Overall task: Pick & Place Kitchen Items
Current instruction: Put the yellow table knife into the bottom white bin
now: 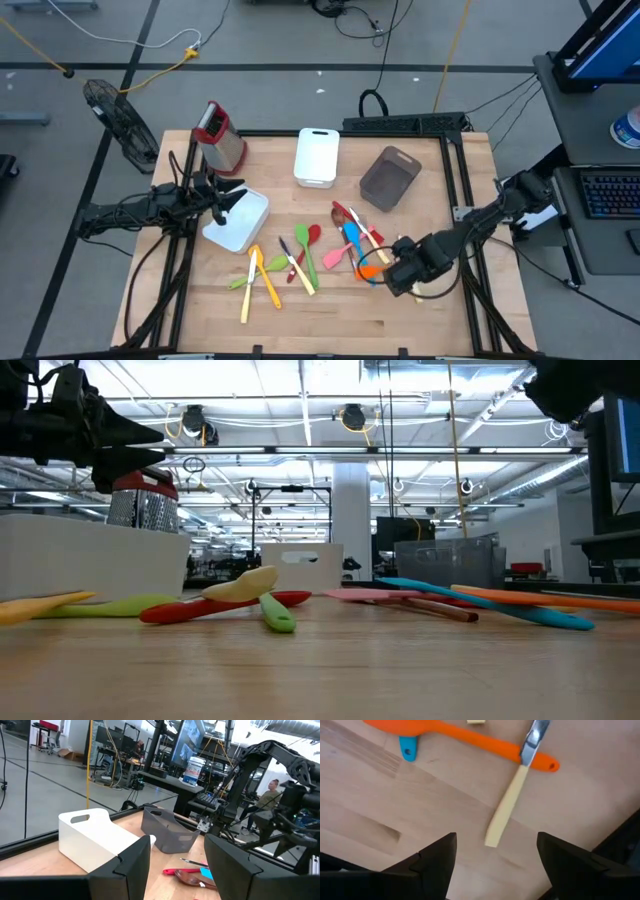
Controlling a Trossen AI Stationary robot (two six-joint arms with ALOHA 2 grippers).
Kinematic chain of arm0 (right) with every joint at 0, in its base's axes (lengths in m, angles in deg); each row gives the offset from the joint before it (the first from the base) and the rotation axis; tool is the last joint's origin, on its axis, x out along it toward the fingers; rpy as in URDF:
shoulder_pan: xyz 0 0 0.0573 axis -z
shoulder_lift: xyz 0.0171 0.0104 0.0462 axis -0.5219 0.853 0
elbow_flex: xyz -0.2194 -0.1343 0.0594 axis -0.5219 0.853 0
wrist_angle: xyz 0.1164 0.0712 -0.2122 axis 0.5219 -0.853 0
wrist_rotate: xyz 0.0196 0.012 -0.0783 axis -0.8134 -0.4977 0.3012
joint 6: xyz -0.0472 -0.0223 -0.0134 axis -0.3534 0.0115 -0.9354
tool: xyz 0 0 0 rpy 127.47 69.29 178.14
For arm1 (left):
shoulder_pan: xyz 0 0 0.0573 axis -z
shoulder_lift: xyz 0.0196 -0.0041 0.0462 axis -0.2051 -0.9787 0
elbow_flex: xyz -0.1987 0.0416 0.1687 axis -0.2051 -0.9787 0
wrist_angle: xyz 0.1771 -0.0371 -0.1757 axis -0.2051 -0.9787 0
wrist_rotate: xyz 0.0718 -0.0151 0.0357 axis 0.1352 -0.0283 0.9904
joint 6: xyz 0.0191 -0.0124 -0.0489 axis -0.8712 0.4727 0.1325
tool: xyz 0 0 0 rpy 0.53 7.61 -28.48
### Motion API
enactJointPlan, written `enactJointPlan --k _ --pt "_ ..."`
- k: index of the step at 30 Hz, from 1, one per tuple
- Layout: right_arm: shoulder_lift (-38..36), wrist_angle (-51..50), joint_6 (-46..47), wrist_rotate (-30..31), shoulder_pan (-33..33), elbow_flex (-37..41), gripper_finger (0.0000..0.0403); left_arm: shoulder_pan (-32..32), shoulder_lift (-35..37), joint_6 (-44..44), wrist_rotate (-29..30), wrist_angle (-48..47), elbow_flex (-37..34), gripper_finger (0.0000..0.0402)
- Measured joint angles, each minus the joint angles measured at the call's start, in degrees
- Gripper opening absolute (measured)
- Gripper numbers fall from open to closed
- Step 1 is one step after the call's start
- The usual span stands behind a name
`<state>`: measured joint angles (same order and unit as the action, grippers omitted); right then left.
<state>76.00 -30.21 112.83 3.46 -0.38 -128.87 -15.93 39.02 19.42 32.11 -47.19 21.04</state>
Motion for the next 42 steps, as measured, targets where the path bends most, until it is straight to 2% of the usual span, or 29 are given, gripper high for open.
enactJointPlan --k 11,15,25,42 --pt "-0.03 20.78 11.85 -0.19 -4.12 14.50 0.0261 0.00 0.00 0.02 -0.02 0.00 0.00 0.0191" --pt "-0.03 23.75 12.66 -2.98 -4.30 19.20 0.0255 0.00 0.00 -0.06 -0.02 0.00 0.00 0.0191" --pt "-0.42 32.77 17.41 -3.75 -4.26 25.85 0.0238 0.00 0.02 -0.98 -0.02 0.48 0.02 0.0191" --pt "-0.14 33.85 23.06 -8.71 -7.43 25.85 0.0118 0.00 0.02 -1.20 -0.10 0.43 0.02 0.0191"
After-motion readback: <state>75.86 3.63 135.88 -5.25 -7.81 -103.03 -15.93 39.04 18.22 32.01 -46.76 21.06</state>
